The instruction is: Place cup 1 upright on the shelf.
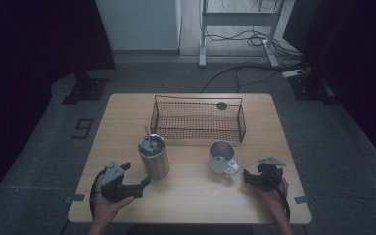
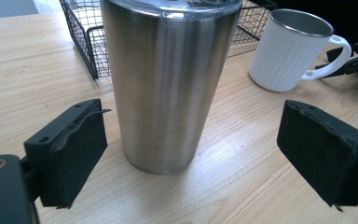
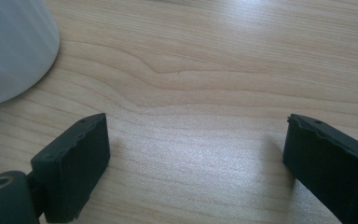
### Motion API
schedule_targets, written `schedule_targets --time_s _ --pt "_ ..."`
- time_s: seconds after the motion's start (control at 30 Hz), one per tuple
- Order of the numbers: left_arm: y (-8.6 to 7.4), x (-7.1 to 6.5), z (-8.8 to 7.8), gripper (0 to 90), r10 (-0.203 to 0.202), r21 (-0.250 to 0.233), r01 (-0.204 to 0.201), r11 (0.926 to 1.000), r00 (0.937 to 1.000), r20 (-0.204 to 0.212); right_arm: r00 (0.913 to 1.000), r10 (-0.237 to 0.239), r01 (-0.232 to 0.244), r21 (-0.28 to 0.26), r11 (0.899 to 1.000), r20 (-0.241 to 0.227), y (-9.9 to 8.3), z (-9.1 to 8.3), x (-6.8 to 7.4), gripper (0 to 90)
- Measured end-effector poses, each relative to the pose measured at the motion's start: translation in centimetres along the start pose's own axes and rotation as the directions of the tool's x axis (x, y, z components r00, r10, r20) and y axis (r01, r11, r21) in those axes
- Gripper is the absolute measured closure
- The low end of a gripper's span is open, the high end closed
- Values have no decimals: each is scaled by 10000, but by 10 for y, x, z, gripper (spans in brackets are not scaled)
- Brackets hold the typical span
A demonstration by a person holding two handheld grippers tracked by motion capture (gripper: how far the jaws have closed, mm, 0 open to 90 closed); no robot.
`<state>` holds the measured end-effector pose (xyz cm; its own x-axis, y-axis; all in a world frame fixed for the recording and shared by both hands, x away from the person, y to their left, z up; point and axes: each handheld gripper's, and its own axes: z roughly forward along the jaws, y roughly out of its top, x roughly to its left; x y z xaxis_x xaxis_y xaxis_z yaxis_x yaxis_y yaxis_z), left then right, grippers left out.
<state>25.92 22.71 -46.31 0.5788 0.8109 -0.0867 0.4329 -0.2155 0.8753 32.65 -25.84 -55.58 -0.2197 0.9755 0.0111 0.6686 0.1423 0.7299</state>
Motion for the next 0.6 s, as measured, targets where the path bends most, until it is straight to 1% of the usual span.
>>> schedule_targets --time_s 0.3,0.43,0.47,0.6 --pt "3 4 5 74 -141 11 141 9999 9999 86 10000 -8 8 -9 10000 -4 0 0 0 75" --pt "4 5 10 63 -236 66 235 9997 9997 86 10000 -12 12 -11 10000 -7 0 0 0 76" --pt "4 6 13 59 -279 105 277 9996 9995 173 10000 3 -3 -6 10000 -12 0 0 0 77" --pt "6 7 19 48 -332 149 330 9993 9994 139 10000 -4 4 -9 10000 -13 0 0 0 77"
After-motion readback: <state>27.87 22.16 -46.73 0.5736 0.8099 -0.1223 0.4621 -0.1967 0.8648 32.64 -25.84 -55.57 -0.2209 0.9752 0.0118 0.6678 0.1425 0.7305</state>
